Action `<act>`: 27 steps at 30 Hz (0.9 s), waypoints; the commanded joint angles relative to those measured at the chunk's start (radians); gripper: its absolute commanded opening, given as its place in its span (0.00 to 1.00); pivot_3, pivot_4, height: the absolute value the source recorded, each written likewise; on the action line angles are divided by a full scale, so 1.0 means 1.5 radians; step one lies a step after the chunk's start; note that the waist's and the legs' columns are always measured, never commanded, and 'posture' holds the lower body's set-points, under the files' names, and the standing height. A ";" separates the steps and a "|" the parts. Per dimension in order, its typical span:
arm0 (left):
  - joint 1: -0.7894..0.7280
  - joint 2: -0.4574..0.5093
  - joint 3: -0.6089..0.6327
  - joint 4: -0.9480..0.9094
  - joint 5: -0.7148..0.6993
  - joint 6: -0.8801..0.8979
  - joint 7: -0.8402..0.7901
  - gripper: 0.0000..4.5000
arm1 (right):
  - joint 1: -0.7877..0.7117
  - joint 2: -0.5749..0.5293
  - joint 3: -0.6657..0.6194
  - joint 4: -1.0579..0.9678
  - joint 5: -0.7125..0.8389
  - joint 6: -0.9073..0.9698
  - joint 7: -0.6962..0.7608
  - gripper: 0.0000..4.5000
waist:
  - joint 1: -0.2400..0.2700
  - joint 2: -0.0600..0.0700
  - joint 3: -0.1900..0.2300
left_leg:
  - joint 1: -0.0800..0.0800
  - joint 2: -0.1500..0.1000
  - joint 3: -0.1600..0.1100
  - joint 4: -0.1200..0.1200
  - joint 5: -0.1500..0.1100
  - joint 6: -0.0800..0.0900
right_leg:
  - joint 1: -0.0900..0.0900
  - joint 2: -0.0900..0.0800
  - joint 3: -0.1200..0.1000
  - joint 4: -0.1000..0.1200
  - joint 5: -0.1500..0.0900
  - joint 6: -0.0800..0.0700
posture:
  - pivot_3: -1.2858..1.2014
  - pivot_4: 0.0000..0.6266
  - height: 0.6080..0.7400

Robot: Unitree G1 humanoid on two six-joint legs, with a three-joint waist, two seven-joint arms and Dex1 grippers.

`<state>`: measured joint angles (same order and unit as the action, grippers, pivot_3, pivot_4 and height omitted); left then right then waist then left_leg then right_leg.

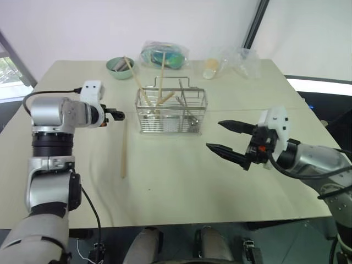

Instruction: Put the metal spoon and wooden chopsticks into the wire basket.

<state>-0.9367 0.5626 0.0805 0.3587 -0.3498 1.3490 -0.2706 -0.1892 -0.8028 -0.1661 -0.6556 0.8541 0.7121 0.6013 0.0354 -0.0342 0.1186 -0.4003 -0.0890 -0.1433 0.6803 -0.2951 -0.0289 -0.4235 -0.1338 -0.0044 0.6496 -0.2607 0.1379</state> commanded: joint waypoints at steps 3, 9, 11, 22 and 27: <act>-0.010 -0.031 -0.036 0.095 0.027 -0.056 -0.036 0.99 | 0.003 0.016 -0.008 -0.040 0.010 -0.002 -0.017 0.87 | 0.004 0.000 0.000 | 0.000 0.000 0.000 0.000 0.000 0.000 | 0.000 0.000 0.000 0.000 0.000 0.000 | 0.52 0.24 0.26; -0.045 -0.066 -0.073 0.232 0.069 -0.145 -0.083 0.99 | 0.012 0.038 -0.009 -0.062 0.023 0.007 -0.049 0.87 | 0.005 0.001 -0.001 | -0.001 -0.001 0.000 0.000 0.000 0.000 | -0.001 -0.001 0.000 0.000 0.000 0.000 | 0.52 0.24 0.26; -0.055 -0.070 -0.080 0.261 0.084 -0.163 -0.095 0.99 | 0.013 0.042 -0.008 -0.066 0.025 0.010 -0.059 0.87 | 0.005 0.001 -0.001 | 0.000 -0.001 0.000 0.000 0.000 0.000 | 0.000 -0.001 0.000 -0.001 0.000 0.000 | 0.52 0.24 0.26; -0.082 -0.084 -0.093 0.321 0.129 -0.190 -0.138 0.45 | 0.019 0.047 -0.026 -0.070 0.036 0.012 -0.094 0.87 | 0.005 0.002 -0.001 | 0.006 -0.001 0.000 0.000 0.000 0.000 | 0.008 -0.001 0.000 -0.001 -0.001 0.001 | 0.52 0.24 0.26; -0.092 -0.082 -0.077 0.330 0.137 -0.196 -0.124 0.01 | 0.017 0.048 -0.024 -0.061 0.033 0.008 -0.093 0.87 | 0.004 0.002 -0.001 | 0.006 -0.001 0.000 -0.001 -0.001 0.001 | 0.007 -0.001 0.000 -0.002 -0.001 0.002 | 0.52 0.24 0.26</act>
<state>-1.0646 0.4477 -0.0443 0.8434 -0.1484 1.0534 -0.4536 -0.1564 -0.7341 -0.1730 -0.7231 0.8900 0.7370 0.4604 0.0413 -0.0314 0.1178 -0.3918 -0.0906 -0.1436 0.6792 -0.2965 -0.0270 -0.4125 -0.1355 -0.0045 0.6472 -0.2624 0.1402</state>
